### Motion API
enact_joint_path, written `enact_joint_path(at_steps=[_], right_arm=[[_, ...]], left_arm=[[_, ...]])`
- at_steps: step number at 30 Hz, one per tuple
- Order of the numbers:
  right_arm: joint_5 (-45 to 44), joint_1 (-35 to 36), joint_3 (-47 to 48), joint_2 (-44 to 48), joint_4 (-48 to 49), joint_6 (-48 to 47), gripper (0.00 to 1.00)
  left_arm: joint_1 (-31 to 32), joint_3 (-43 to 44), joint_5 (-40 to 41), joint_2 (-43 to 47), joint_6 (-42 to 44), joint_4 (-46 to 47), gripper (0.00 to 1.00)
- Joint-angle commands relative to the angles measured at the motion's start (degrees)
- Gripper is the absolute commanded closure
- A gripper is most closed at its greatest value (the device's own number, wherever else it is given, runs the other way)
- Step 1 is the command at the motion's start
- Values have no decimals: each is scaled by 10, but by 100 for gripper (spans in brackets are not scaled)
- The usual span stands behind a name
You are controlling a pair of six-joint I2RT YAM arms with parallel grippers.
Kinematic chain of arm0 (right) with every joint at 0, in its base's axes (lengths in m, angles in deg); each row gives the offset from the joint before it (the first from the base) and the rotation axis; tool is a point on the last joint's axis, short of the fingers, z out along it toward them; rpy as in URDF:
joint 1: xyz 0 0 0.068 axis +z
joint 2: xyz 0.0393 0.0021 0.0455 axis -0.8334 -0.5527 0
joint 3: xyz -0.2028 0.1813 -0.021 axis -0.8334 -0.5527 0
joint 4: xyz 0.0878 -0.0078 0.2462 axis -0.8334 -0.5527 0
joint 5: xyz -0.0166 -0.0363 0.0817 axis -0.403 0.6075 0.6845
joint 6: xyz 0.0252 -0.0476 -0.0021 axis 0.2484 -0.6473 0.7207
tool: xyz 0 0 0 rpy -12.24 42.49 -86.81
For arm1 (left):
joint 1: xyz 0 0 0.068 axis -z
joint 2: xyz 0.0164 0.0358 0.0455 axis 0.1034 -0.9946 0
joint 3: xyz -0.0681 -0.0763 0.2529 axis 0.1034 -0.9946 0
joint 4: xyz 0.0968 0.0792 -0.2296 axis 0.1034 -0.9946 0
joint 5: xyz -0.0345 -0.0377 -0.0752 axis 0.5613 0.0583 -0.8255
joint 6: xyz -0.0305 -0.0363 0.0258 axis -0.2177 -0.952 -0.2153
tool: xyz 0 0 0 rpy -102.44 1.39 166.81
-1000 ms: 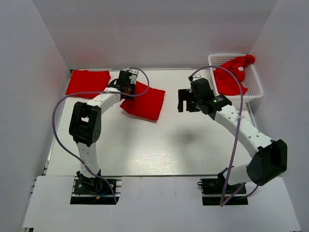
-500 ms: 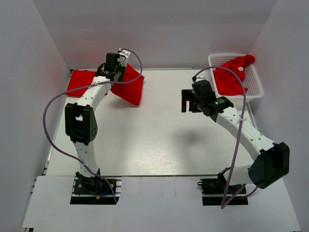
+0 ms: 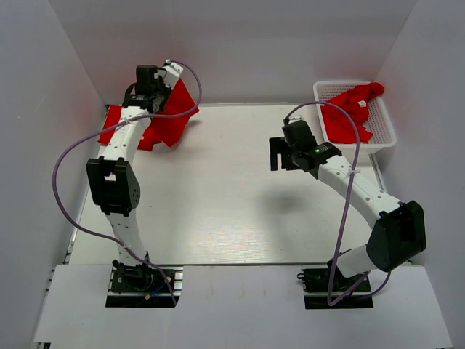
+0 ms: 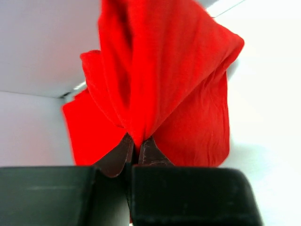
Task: Fold and stack the t-shirts
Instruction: Put the neatly folded tshirt into the corner of the board with the left arm
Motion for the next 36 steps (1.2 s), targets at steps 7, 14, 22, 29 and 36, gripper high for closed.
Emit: enact_joint_path(at_steps=[7,14,22,29,36], right_arm=[[10,-1,61,-37,1,-20,10],[6,-2,94,-69,-11,-26,10],[3,0,145,-110,-39,-28,10],[1,-1,195,-149,-54,-31,10],[10,0,239,-190,-74,-28,10]], left_arm=[[-50,64,-53,4,38,-14,100],[-81,70,-42,-12,25,-19,100],[-128,110,-25,-70,7,-8,100],[-174,133,-9,-103,-22,13,100],[-202,127,3,-139,-27,41,100]])
